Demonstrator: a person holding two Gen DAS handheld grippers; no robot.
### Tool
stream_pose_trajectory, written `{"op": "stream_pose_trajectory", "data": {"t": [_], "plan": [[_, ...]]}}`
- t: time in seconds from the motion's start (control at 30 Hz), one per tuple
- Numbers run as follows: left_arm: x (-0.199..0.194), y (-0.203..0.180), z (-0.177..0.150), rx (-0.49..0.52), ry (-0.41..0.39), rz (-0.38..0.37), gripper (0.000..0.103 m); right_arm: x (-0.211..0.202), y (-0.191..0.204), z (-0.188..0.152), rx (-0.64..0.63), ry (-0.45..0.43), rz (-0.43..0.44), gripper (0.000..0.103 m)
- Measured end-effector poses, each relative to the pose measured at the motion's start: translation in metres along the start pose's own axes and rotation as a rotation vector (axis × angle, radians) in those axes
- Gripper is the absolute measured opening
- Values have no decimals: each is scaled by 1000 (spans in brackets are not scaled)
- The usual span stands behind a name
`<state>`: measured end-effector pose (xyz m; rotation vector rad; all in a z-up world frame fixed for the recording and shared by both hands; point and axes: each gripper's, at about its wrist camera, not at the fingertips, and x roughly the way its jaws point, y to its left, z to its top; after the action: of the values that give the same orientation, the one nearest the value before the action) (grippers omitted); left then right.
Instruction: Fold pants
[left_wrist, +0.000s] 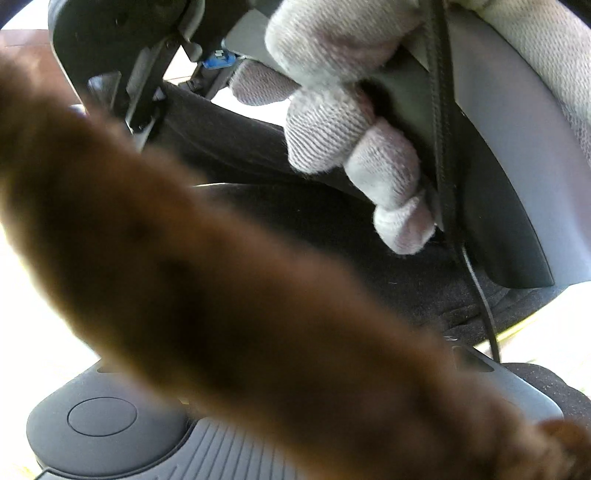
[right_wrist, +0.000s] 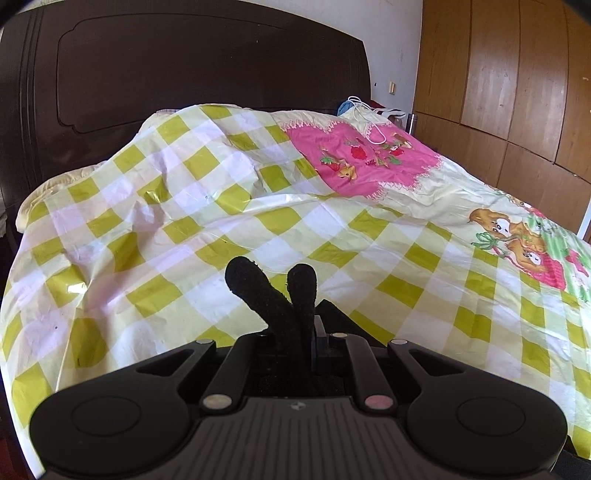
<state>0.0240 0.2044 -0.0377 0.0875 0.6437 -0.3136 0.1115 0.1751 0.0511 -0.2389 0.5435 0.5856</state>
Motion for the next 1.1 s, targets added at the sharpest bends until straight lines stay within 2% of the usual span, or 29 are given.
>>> {"op": "stream_pose_trajectory", "data": {"t": [0.07, 0.1, 0.17, 0.3, 0.43, 0.6, 0.67, 0.77, 0.93, 1.03, 1.1], "plan": [[-1, 3, -2, -6, -2, -4, 59, 3, 2, -1, -5, 10, 19, 25], [-2, 5, -3, -10, -3, -7, 59, 9, 4, -3, -13, 46, 46, 26], [0, 5, -4, -1, -6, -4, 59, 20, 2, -7, 15, 112, 114, 30], [-10, 6, -7, -6, -9, -8, 60, 26, 0, -12, 46, 144, 214, 39], [-31, 10, -10, -29, -14, -2, 60, 8, -1, -16, 68, 127, 304, 48], [-60, 13, -12, -19, -1, 50, 61, -34, -30, -25, 144, 65, 314, 48], [-67, 11, -8, -11, -8, 67, 61, -53, -53, -32, 194, 52, 280, 49], [-77, 11, 7, 1, -53, 80, 61, -81, -100, -49, 281, 52, 172, 49], [-62, -6, 42, 38, -135, 59, 65, -125, -186, -93, 431, 89, -77, 53], [-32, -17, 53, 68, -118, 49, 65, -143, -223, -121, 528, 108, -167, 58], [-9, -22, 54, 72, -68, 40, 65, -150, -241, -139, 601, 120, -208, 59]]}}
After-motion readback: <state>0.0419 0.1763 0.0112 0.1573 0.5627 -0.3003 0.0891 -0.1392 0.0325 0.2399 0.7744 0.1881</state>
